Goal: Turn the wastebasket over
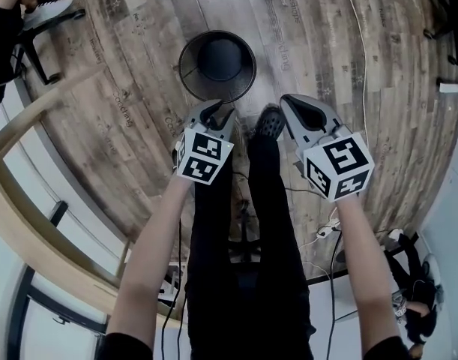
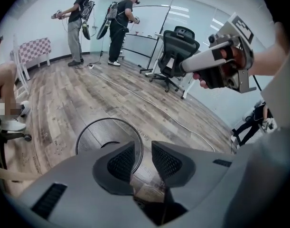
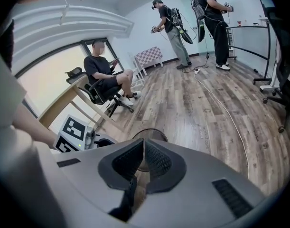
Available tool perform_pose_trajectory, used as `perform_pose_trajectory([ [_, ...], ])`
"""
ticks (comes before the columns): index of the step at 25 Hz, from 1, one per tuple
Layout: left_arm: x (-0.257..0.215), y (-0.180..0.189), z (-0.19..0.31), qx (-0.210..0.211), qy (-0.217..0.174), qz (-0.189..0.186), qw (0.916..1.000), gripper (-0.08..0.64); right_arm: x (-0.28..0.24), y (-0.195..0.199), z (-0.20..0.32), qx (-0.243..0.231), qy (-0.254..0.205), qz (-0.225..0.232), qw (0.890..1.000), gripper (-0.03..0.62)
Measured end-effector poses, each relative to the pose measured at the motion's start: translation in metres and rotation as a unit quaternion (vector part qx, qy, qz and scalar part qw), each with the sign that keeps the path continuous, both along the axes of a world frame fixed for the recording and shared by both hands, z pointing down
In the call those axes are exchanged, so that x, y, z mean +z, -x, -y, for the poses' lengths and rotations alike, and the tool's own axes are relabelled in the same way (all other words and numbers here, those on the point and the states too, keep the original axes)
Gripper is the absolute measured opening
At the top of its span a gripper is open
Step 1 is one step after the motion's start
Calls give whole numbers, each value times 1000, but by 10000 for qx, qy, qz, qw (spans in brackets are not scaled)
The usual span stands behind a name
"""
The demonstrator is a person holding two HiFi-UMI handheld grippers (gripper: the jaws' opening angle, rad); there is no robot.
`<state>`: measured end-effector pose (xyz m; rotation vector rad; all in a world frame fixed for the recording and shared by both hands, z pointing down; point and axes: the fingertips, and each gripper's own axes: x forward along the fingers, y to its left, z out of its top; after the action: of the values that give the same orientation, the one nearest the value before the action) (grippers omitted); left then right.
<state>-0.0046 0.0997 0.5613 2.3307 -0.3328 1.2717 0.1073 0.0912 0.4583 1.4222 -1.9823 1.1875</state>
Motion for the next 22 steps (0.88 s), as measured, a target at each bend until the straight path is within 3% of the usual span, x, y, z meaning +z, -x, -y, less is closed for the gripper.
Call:
perform_pose_trajectory([
  [13, 106, -13, -25, 648, -122, 595, 9960, 158, 52, 8, -6, -522, 106, -36, 9986, 34],
  [22, 141, -16, -35, 896, -100, 869, 9921, 156, 66, 15, -10, -767, 190, 79, 9968, 34],
])
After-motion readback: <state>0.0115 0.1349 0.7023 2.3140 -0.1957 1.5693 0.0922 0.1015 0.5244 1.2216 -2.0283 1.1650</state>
